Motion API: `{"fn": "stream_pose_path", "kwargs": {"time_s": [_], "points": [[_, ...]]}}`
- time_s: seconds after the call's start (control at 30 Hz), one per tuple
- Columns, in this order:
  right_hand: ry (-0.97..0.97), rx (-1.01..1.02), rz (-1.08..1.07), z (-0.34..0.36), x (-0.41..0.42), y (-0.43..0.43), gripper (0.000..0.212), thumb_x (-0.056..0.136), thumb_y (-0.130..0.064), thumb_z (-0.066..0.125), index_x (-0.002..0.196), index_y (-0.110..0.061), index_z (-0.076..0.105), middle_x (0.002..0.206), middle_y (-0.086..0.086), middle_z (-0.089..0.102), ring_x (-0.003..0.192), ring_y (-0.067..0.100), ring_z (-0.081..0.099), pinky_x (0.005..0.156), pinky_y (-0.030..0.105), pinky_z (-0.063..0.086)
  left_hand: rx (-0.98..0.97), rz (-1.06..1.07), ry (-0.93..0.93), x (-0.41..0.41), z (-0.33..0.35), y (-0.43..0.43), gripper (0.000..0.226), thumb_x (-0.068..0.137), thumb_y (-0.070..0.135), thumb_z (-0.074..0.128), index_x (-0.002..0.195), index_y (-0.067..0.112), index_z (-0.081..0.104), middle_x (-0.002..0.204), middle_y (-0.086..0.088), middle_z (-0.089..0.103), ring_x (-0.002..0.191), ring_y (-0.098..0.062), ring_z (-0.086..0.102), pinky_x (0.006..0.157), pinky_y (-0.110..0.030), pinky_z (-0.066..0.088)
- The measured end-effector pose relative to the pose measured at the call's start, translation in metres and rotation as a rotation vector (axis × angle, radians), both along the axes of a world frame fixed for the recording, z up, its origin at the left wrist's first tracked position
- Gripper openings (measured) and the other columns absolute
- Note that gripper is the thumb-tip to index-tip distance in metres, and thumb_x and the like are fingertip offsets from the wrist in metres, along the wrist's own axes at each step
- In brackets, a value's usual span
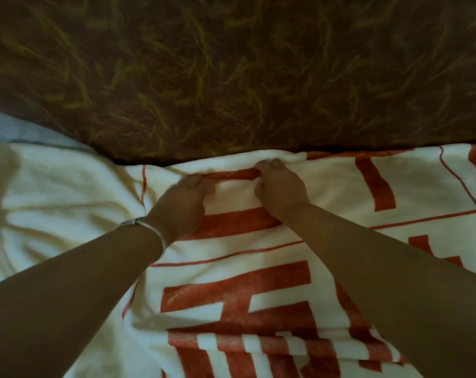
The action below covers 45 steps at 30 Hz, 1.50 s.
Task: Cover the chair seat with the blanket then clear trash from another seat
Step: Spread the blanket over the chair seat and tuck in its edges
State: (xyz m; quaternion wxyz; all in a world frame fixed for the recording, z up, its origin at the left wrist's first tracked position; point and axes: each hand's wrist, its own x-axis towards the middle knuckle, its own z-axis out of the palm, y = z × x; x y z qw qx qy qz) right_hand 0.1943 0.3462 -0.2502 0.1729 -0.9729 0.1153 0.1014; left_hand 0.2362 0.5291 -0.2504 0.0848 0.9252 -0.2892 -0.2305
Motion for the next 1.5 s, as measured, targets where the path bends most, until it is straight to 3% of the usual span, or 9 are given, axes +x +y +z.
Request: {"fn": "stream_pose_path", "kwargs": {"time_s": [0.07,0.3,0.43,0.7,0.8,0.93,1.2,1.4,1.5], "points": [[-0.018,-0.088,0.02,0.0,0.007,0.001,0.037,0.093,-0.009,0.042,0.129,-0.01,0.053,0.135,0.012,0.045,0.116,0.027,0.051,0.092,0.035,0.047,0.028,0.007,-0.176,0.014,0.0,-0.013,0.048,0.085,0.0,0.043,0.132,0.012,0.045,0.134,-0.013,0.047,0.121,-0.032,0.044,0.101,-0.043,0.04],[0.045,-0.193,0.067,0.0,0.028,-0.002,0.035,0.095,-0.005,0.037,0.128,-0.006,0.047,0.123,0.015,0.055,0.111,0.031,0.057,0.086,0.037,0.048,0.293,0.119,-0.175,0.036,0.008,-0.038,0.036,0.094,0.004,0.037,0.13,0.007,0.034,0.115,-0.02,0.06,0.104,-0.039,0.06,0.075,-0.04,0.046],[0.086,-0.285,0.081,-0.002,0.033,-0.008,0.035,0.095,-0.004,0.037,0.128,-0.006,0.049,0.123,0.013,0.058,0.111,0.03,0.059,0.084,0.037,0.048,0.365,0.115,-0.198,0.04,-0.003,-0.044,0.029,0.095,0.009,0.039,0.123,0.009,0.048,0.118,-0.016,0.06,0.108,-0.037,0.06,0.082,-0.042,0.048],[0.001,-0.217,-0.013,-0.008,0.037,-0.012,0.031,0.094,-0.002,0.036,0.12,-0.003,0.052,0.117,0.016,0.063,0.109,0.033,0.06,0.084,0.037,0.048,0.083,0.359,-0.212,0.047,-0.012,-0.033,0.031,0.095,0.011,0.033,0.126,0.009,0.037,0.113,-0.028,0.057,0.103,-0.048,0.055,0.08,-0.045,0.044],[0.034,-0.191,0.032,-0.016,0.027,-0.009,0.036,0.094,-0.009,0.036,0.128,-0.004,0.048,0.131,0.017,0.051,0.124,0.032,0.044,0.098,0.041,0.04,0.037,0.351,-0.13,0.036,-0.019,-0.032,0.049,0.093,0.028,0.047,0.134,0.006,0.03,0.127,-0.027,0.046,0.114,-0.046,0.047,0.093,-0.049,0.04],[0.188,-0.275,0.141,-0.028,0.011,-0.005,0.049,0.098,-0.026,0.032,0.144,-0.01,0.03,0.149,0.015,0.03,0.138,0.033,0.025,0.111,0.046,0.022,0.27,0.235,-0.034,0.02,-0.031,-0.031,0.065,0.093,0.053,0.032,0.147,0.021,0.014,0.153,-0.014,0.018,0.141,-0.033,0.016,0.11,-0.057,0.02],[0.297,-0.28,0.175,-0.016,-0.044,0.016,0.058,0.1,-0.028,0.024,0.152,-0.018,0.001,0.16,0.01,-0.005,0.147,0.035,-0.004,0.114,0.056,0.013,0.205,0.17,0.039,-0.02,-0.02,-0.019,0.061,0.097,0.042,0.03,0.148,0.028,-0.001,0.158,-0.004,-0.012,0.146,-0.026,-0.011,0.114,-0.062,0.008],[0.418,-0.272,0.176,0.004,-0.083,0.052,0.062,0.097,-0.017,0.03,0.151,-0.008,0.001,0.16,0.014,-0.006,0.145,0.042,-0.001,0.113,0.056,0.02,0.233,-0.045,0.037,-0.074,-0.007,0.024,0.068,0.093,0.022,0.046,0.148,0.023,0.007,0.159,-0.007,-0.005,0.147,-0.028,-0.003,0.116,-0.051,0.013],[0.471,-0.228,0.229,0.012,-0.093,0.068,0.057,0.097,-0.018,0.035,0.149,-0.007,0.017,0.159,0.016,0.001,0.143,0.045,0.006,0.112,0.053,0.025,0.044,-0.147,-0.065,-0.11,0.0,0.045,0.047,0.09,0.031,0.043,0.132,0.012,0.043,0.14,-0.016,0.04,0.129,-0.036,0.04,0.101,-0.048,0.037]]}}
